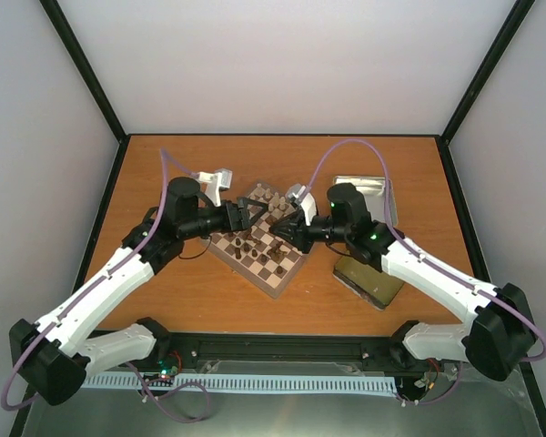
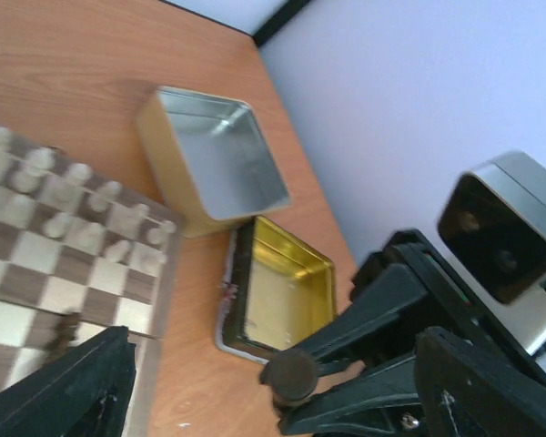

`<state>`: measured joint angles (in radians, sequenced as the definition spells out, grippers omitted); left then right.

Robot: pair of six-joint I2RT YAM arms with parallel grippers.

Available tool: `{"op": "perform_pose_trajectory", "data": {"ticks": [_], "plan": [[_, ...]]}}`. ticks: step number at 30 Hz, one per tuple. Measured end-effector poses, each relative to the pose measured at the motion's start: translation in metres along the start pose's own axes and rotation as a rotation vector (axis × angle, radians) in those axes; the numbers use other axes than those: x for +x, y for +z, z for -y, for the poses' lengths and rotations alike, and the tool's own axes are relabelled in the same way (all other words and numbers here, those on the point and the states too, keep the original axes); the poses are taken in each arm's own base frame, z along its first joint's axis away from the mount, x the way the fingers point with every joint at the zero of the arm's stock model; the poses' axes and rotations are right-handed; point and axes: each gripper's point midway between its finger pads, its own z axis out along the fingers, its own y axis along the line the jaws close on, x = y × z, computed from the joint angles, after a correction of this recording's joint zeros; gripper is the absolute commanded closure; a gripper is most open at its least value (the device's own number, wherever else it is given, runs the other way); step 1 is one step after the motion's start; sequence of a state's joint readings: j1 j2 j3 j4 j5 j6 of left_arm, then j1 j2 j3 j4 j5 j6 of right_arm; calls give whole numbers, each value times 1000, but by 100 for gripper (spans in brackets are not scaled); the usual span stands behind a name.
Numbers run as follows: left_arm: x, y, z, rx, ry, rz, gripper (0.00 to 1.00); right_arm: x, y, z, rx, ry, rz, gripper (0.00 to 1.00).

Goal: Set up the chess pieces on the board
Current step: Place the chess piece on the chessboard.

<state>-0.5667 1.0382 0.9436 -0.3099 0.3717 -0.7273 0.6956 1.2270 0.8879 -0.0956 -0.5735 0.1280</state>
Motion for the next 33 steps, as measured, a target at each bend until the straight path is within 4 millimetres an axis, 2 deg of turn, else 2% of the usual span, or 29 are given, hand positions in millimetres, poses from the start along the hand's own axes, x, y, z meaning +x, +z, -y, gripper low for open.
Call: {"op": "perform_pose_trajectory", "data": {"ticks": [3,8,10,18,26,28,30,33], "plan": [[5,5,13,88,-12,-43,26,-7,3,-6,-39,-24,6,85],[13,6,24,175,-19,-90,53,-12,10,-5,-56,-25,2,84],[16,9,23,184,-24,-105,56,-11,12,-3,-57,-18,-2,85],[27,18,9,161,-45,-141,58,-14,15,-2,-59,-5,10,85],[26,20,6,145,-54,-134,85,-14,15,-4,-70,-3,11,84],[26,20,6,145,-55,-133,87,-14,15,-4,-70,1,11,80],[25,20,5,145,-57,-131,88,-14,15,-3,-70,10,11,73],[26,21,5,146,-57,-131,89,-15,15,-3,-64,36,11,57]]}}
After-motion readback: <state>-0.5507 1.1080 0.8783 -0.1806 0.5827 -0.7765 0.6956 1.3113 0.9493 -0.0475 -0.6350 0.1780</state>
